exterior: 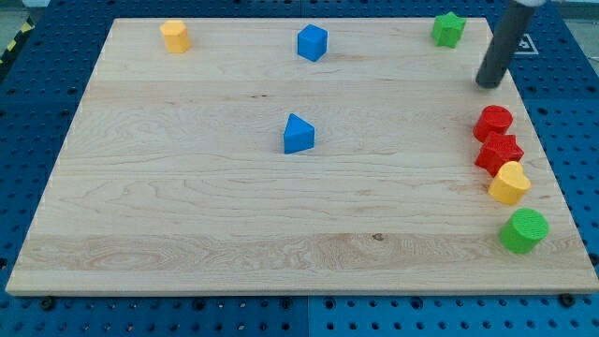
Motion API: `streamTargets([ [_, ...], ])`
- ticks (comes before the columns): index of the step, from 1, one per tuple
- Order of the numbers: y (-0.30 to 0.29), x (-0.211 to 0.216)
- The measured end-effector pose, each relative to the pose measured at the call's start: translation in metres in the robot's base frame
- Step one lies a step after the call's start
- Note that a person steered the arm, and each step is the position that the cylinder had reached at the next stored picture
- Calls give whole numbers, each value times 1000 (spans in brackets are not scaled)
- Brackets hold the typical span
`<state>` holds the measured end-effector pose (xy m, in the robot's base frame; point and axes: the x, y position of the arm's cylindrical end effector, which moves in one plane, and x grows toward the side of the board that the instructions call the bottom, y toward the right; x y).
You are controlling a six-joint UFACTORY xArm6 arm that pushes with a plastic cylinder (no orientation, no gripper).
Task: Move your arm to the bottom right
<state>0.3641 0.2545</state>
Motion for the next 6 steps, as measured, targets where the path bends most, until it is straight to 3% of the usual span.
streamTargets([
  [1,-58,63],
  [2,-168,84],
  [3,-175,85],
  [5,-157,196],
  [6,-132,221],
])
